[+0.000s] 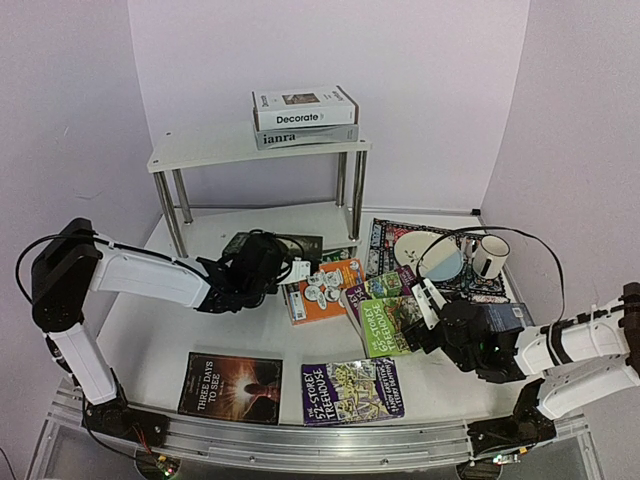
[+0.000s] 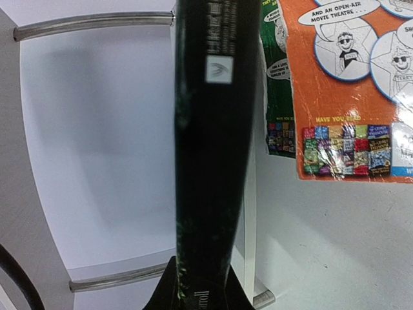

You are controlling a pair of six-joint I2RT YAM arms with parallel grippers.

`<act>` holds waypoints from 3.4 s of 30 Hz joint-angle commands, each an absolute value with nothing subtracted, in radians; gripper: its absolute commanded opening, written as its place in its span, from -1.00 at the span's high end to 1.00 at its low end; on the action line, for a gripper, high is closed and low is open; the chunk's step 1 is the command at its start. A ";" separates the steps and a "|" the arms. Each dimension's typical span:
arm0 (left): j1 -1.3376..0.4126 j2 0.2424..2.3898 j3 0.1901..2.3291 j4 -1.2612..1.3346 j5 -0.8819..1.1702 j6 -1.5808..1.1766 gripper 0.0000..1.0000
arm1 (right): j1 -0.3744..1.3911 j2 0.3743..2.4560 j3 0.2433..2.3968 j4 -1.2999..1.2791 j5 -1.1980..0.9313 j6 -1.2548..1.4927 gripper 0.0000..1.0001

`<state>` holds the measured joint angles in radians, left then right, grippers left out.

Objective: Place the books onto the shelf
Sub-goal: Place the book on the shelf.

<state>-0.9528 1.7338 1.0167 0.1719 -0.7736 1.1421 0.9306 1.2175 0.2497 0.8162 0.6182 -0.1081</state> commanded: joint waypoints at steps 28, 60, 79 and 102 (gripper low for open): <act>-0.641 1.906 1.133 0.437 -0.732 1.169 1.00 | 0.929 1.216 0.284 0.827 0.630 -0.104 -0.97; -0.531 1.960 1.189 0.444 -0.671 1.234 1.00 | 0.928 1.235 0.293 0.826 0.625 -0.110 -0.97; -0.499 1.911 1.118 0.444 -0.626 1.207 0.86 | 0.929 1.235 0.293 0.823 0.616 -0.109 -0.97; -0.514 1.764 1.075 0.163 -0.565 1.099 -0.99 | 0.929 1.220 0.288 0.821 0.599 -0.110 -0.97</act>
